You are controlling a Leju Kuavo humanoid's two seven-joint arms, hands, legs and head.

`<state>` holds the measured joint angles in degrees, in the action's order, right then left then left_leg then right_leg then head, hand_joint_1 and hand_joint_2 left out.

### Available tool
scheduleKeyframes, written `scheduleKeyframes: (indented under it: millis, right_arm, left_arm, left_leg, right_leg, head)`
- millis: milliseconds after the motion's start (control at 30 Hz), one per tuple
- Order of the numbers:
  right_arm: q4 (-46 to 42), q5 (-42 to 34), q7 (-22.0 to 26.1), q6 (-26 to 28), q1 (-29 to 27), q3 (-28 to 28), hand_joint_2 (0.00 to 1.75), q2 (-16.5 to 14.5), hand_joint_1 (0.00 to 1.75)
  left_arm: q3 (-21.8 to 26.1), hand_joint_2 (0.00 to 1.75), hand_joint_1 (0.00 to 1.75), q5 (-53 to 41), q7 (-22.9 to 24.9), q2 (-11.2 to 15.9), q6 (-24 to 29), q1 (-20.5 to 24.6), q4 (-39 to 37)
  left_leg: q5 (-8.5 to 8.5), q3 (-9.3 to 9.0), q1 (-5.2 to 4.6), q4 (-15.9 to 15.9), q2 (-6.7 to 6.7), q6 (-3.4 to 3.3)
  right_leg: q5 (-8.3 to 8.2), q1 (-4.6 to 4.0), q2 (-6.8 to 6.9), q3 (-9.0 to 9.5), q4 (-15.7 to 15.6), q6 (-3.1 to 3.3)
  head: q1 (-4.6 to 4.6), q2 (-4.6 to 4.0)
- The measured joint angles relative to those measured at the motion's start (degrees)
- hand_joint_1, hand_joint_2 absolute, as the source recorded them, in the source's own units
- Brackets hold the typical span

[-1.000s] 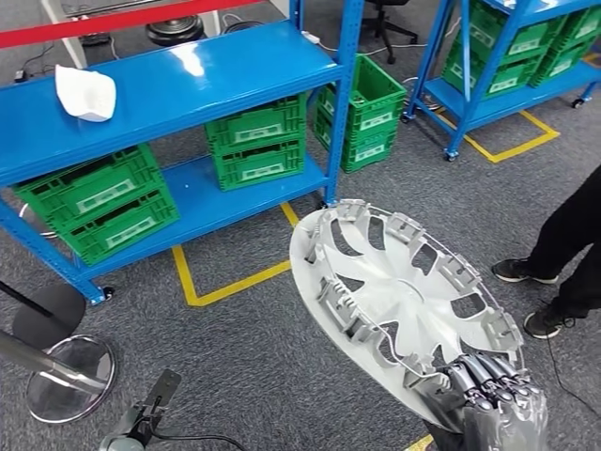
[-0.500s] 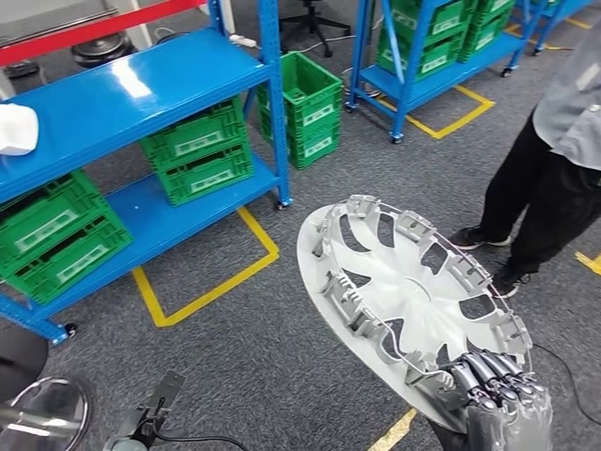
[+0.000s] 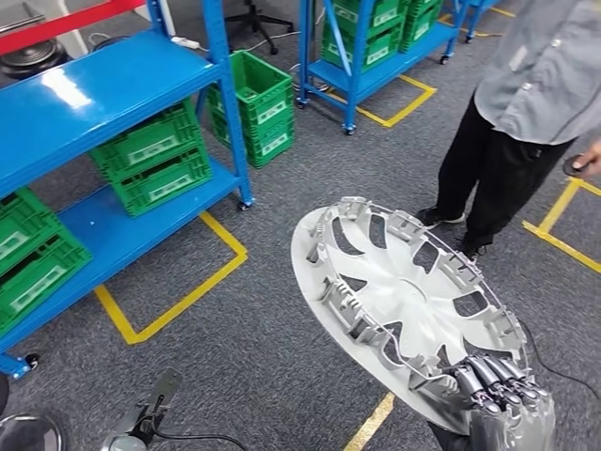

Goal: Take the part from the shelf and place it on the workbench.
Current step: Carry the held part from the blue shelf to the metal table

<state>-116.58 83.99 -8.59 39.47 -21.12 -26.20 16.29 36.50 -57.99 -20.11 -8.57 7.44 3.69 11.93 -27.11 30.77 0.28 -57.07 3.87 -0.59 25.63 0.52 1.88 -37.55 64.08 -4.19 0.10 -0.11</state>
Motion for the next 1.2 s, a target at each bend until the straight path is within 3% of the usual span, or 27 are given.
scheduleKeyframes:
  millis: [67, 167, 233, 300, 333, 367, 400, 467, 533, 600, 667, 700, 800, 833, 1000, 1100, 1133, 1200]
  right_arm:
    - [-0.1, 0.0, 0.0, 0.0, 0.0, 0.0, 1.75, 0.0, 1.75]
    - [-0.2, 0.0, -0.1, 0.0, -0.3, 0.0, 1.75, 0.0, 1.75]
    - [-0.3, 0.0, -0.1, 0.0, -0.4, 0.1, 1.75, 0.0, 1.75]
    - [-0.5, 0.0, -0.1, 0.0, -0.3, 0.1, 1.75, 0.0, 1.75]
    - [-0.5, 0.0, -0.1, 0.0, -0.3, 0.1, 1.75, 0.0, 1.75]
    - [-0.5, 0.0, -0.1, 0.0, -0.3, 0.1, 1.75, 0.0, 1.75]
    - [-0.5, 0.0, -0.1, 0.0, -0.3, 0.1, 1.75, 0.0, 1.75]
    - [-0.5, 0.0, -0.1, 0.0, -0.4, 0.2, 1.75, 0.0, 1.75]
    - [-0.5, 0.1, -0.1, 0.0, -0.3, 0.2, 1.75, 0.0, 1.75]
    - [-0.5, 0.1, -0.1, 0.0, -0.4, 0.3, 1.75, 0.0, 1.75]
    - [-0.7, 0.1, -0.2, 0.0, -0.8, 0.4, 1.75, 0.0, 1.75]
    - [-0.7, 0.1, -0.2, 0.0, -1.0, 0.4, 1.75, 0.0, 1.75]
    - [-0.9, 0.1, -0.3, 0.0, -1.2, 0.4, 1.75, 0.0, 1.75]
    - [-0.9, 0.1, -0.3, 0.0, -1.1, 0.4, 1.75, 0.0, 1.75]
    - [-0.9, 0.1, -0.3, 0.0, -1.1, 0.4, 1.75, 0.0, 1.75]
    - [-0.9, 0.1, -0.4, 0.0, -1.1, 0.4, 1.75, 0.0, 1.75]
    - [-0.9, 0.1, -0.4, 0.0, -1.1, 0.4, 1.75, -0.1, 1.75]
    - [-0.9, 0.2, -0.6, 0.0, -1.1, 0.4, 1.75, 0.0, 1.75]
  left_arm:
    - [0.0, 1.75, 0.00, 0.0, 0.0, 0.0, 0.0, 0.0, 0.0]
    - [0.0, 1.75, 0.00, 0.1, 0.0, 0.0, 0.0, 0.1, 0.0]
    - [0.0, 1.75, 0.00, 0.1, 0.0, 0.0, 0.0, 0.2, 0.0]
    - [0.0, 1.75, 0.00, 0.1, 0.0, 0.0, 0.0, 0.1, 0.0]
    - [0.0, 1.75, 0.00, 0.1, 0.0, 0.0, 0.0, 0.0, 0.0]
    - [0.0, 1.75, 0.00, 0.1, 0.0, 0.0, 0.0, -0.1, 0.0]
    - [0.0, 1.75, 0.00, 0.2, 0.0, -0.1, 0.0, -0.2, 0.0]
    - [0.0, 1.75, 0.00, 0.2, 0.0, 0.0, 0.0, -0.1, 0.0]
    - [0.0, 1.75, 0.00, 0.2, 0.0, 0.0, 0.0, -0.1, 0.0]
    - [0.0, 1.75, 0.00, 0.2, 0.0, 0.0, -0.1, 0.0, 0.0]
    - [-0.1, 1.75, 0.00, 0.1, 0.0, -0.1, -0.2, 0.1, 0.0]
    - [0.0, 1.75, 0.00, 0.1, 0.0, -0.1, -0.2, 0.2, 0.0]
    - [0.0, 1.75, 0.00, -0.1, -0.1, 0.0, -0.4, 0.2, 0.0]
    - [0.0, 1.75, 0.00, -0.1, -0.1, 0.0, -0.4, 0.1, 0.0]
    - [0.0, 1.75, 0.00, -0.1, -0.1, 0.0, -0.4, 0.1, 0.0]
    - [0.0, 1.75, 0.00, -0.1, -0.1, 0.0, -0.4, -0.1, 0.0]
    - [0.0, 1.75, 0.00, -0.1, -0.1, 0.1, -0.5, 0.0, 0.0]
    - [0.0, 1.75, 0.00, -0.2, -0.1, 0.2, -0.6, 0.0, 0.0]
  left_leg:
    - [-0.34, -0.30, -0.37, -0.1, 0.91, 0.56]
    - [-0.60, -0.53, -0.45, -0.1, 1.88, 1.24]
    - [-2.43, 0.30, -0.24, -2.2, -0.05, 1.68]
    - [-6.02, 3.32, -0.18, -8.9, -2.56, 1.82]
    - [-7.54, 5.29, -0.19, -12.8, -3.04, 1.77]
    - [-8.21, 6.82, -0.22, -15.7, -3.26, 1.67]
    - [-7.74, 7.51, -0.25, -16.6, -3.41, 1.49]
    - [-3.91, 5.79, -0.33, -12.0, -4.21, 0.92]
    - [-0.41, 2.64, -0.24, -4.6, -6.83, 0.27]
    - [0.32, 1.21, -0.19, -1.0, -8.43, 0.16]
    - [0.42, 1.05, -0.13, -0.4, -7.45, 0.08]
    - [0.60, 0.93, -0.03, -0.1, -6.79, -0.17]
    - [0.84, 0.59, 0.09, 0.5, -4.85, -0.76]
    - [0.82, 0.57, 0.05, 0.5, -4.52, -0.81]
    - [0.77, 0.54, -0.02, 0.4, -4.12, -0.88]
    - [0.65, 0.49, -0.10, 0.4, -2.77, -0.92]
    - [0.30, 0.19, -0.27, 0.3, -1.60, -0.59]
    - [-0.35, -0.47, -0.67, 0.1, 0.55, 0.13]
  right_leg:
    - [-0.98, -0.21, 1.34, 2.55, -4.4, 0.62]
    - [-1.03, -0.30, -0.16, 2.31, -4.8, 2.00]
    - [-1.16, -0.14, -1.31, 2.23, -4.9, 2.67]
    - [-1.24, -0.06, -2.51, 2.16, -5.0, 3.12]
    - [-1.26, -0.10, -3.20, 2.11, -5.0, 3.26]
    - [-1.29, -0.15, -3.98, 2.07, -5.0, 3.36]
    - [-1.32, -0.21, -4.79, 2.05, -4.9, 3.41]
    - [-1.42, -0.26, -6.42, 2.09, -4.9, 3.36]
    - [-1.58, -0.27, -7.88, 1.92, -4.8, 3.09]
    - [-1.92, -0.13, -9.16, 1.40, -4.9, 2.50]
    - [-2.34, 0.07, -10.32, 0.91, -5.1, 1.75]
    - [-2.11, -0.02, -9.78, 0.54, -4.8, 1.44]
    - [1.40, -0.41, -4.77, -2.37, 0.9, 0.73]
    - [2.38, -0.39, -3.84, -3.19, 2.6, 0.60]
    - [3.40, -0.34, -3.28, -4.20, 4.8, 0.49]
    - [5.22, -0.14, -2.56, -6.76, 10.3, 0.18]
    - [3.96, -0.16, -1.20, -4.82, 7.5, 0.14]
    - [0.53, -0.20, 0.53, 0.04, -0.6, 0.67]
  head:
    - [-0.04, 0.00]
    - [-0.10, 0.00]
    - [-0.17, 0.00]
    - [-0.33, 0.00]
    - [-0.37, 0.00]
    - [-0.40, 0.00]
    - [-0.39, 0.00]
    - [-0.39, 0.00]
    - [-0.36, 0.00]
    - [-0.33, 0.00]
    - [-0.36, 0.00]
    - [-0.26, 0.00]
    - [0.29, 0.00]
    - [0.36, 0.00]
    - [0.32, 0.00]
    - [0.34, 0.00]
    - [0.38, 0.00]
    - [0.24, 0.00]
